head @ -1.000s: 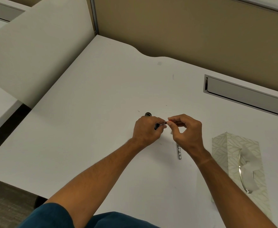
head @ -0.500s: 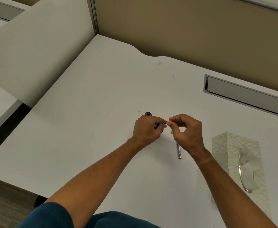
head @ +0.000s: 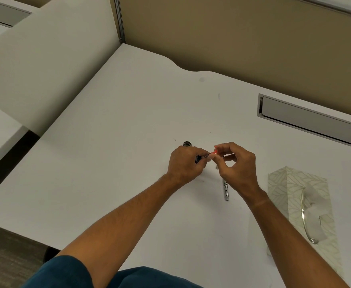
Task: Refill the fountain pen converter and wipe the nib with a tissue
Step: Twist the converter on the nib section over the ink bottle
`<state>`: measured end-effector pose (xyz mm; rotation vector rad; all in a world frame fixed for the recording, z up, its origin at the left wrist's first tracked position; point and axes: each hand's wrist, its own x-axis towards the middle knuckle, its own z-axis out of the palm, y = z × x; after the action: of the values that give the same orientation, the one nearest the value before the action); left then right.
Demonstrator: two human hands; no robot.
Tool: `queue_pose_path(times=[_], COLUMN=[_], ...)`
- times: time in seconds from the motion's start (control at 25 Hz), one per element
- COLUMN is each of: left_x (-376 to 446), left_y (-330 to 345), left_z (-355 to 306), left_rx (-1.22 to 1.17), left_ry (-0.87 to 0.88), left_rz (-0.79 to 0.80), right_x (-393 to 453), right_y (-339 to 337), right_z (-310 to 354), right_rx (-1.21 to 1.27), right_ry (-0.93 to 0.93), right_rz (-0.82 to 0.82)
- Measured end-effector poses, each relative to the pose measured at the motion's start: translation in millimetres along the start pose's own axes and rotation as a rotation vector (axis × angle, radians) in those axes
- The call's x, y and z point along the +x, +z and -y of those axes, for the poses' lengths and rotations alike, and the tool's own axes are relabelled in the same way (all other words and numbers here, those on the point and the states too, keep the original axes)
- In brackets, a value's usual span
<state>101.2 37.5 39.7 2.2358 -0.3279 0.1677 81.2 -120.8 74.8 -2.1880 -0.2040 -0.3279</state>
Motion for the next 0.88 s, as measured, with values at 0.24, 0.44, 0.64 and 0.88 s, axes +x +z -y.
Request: queue_pose_path(times=[0.24, 0.44, 0.64, 0.88], left_x=[-0.3, -0.2, -0.7, 0.2], left_y=[0.3, -0.4, 0.2, 0.2], left_z=[-1.0, -0.6, 0.1, 0.0], left_rx=[-0.008, -0.006, -0.003, -0.005], left_ry=[-0.003, 0.004, 0.004, -0.005], left_rz=[-0.018, -0.016, -0.020, -0.020], right_x=[1.1, -0.4, 0.5, -2.1], right_y=[0.5, 1.6, 1.8, 3.3], right_z=[0.0, 1.3, 1.1, 2.2], right_rx=[-0.022, 0.012, -0.018, 0.029], right_ry=[-0.047, 0.005, -0.032, 0.006], right_rz=[-0.005, 0.004, -0.005, -0.005])
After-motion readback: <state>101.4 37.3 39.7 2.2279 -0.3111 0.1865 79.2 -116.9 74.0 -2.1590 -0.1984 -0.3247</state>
